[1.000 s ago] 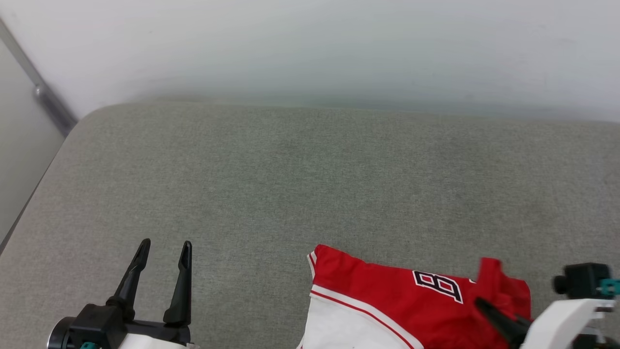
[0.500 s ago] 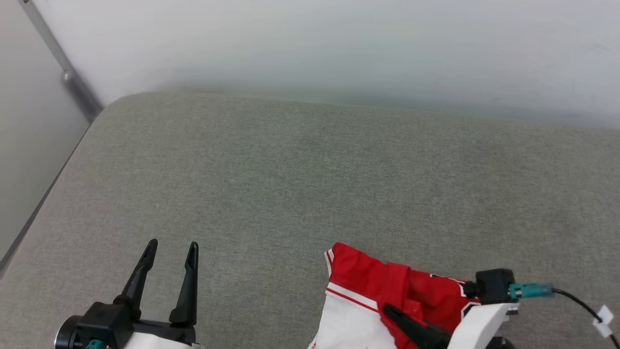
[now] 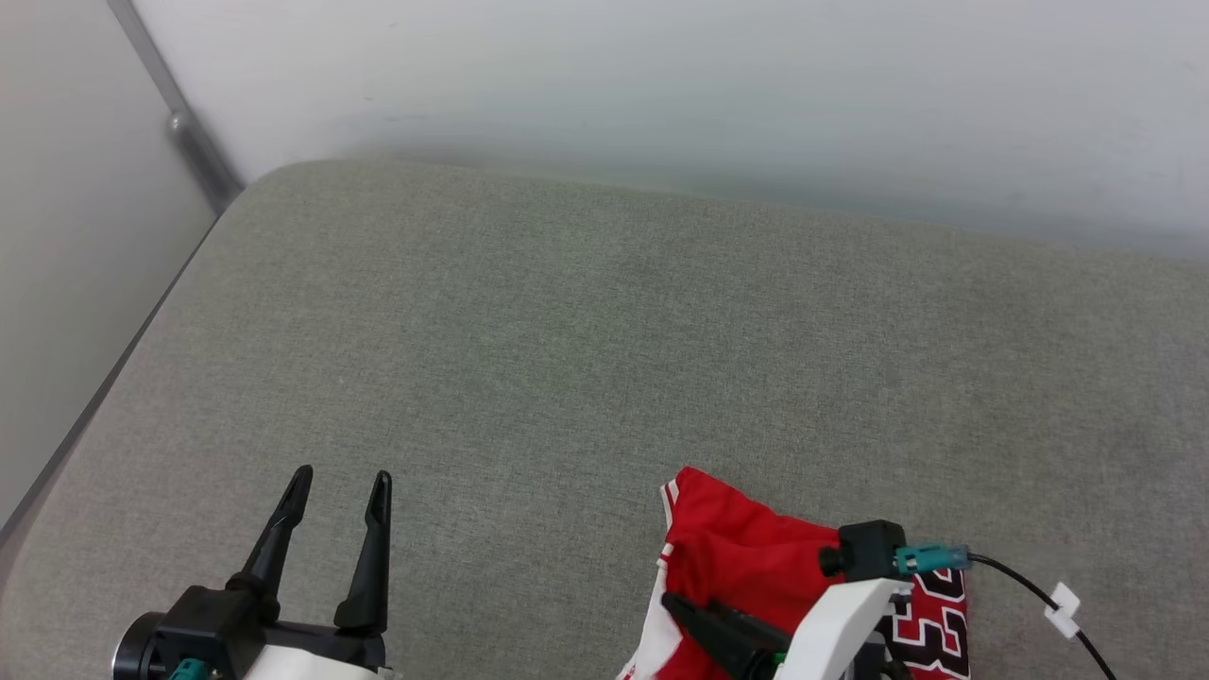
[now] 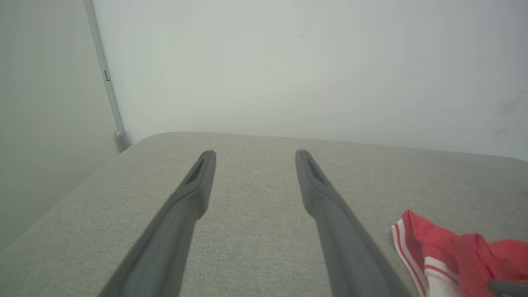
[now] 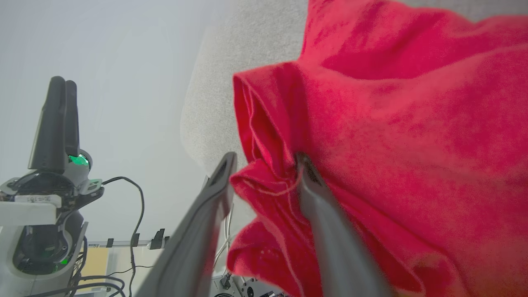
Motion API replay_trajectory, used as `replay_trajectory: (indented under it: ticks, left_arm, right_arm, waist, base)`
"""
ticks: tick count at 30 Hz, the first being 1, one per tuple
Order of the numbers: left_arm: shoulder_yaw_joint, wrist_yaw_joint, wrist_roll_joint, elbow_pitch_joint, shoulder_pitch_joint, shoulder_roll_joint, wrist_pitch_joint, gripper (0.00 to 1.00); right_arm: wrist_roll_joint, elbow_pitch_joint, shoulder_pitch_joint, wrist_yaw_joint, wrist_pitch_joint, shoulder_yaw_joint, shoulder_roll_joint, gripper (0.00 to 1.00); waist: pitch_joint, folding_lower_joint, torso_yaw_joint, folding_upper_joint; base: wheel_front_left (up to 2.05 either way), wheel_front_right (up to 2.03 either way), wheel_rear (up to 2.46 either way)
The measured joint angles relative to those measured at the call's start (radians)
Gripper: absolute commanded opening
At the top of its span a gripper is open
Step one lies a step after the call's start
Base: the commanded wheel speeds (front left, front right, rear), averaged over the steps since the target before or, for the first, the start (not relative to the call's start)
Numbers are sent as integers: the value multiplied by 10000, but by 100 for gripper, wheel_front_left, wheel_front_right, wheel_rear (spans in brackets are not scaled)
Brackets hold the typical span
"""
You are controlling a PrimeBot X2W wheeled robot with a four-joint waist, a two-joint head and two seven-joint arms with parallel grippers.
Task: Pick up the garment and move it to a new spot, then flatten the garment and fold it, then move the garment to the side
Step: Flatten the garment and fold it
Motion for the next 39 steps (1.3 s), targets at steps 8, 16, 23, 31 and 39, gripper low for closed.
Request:
replay_trajectory:
  ticks: [8,16,23,31,39]
  left_arm:
    - [96,0,15,-6,12,-25,0,100]
    - [123,0,67,-59,4,-54,0,100]
    - [130,0,71,-134,-76,-73,0,100]
    - [102,0,88,-190,-166,-100,0,100]
    - [125,0,192,-309,-126,-104,0,100]
  right_arm:
    - [309,-100,-608,0,-121,717,15,100]
    - [-3816,-943,-1830,2,-562,-426,-140,100]
    - [-6190,-1638,-2296,2,-1699,-959,-1538,100]
    - [-7196,-1785,-1875,4,-3379,-2525,-2220,100]
    - [-7181,-2412,-414,4,-4316,-3864,-1670,100]
  waist:
    - [-51,0,-185,0]
    - [-81,0,-651,0]
    - [-7,0,-1108,0]
    - [125,0,-1483,0]
    - [106,0,-1663,0]
  base:
    - [0,0,0]
    - [0,0,0]
    - [0,0,0]
    - [0,0,0]
    - [0,0,0]
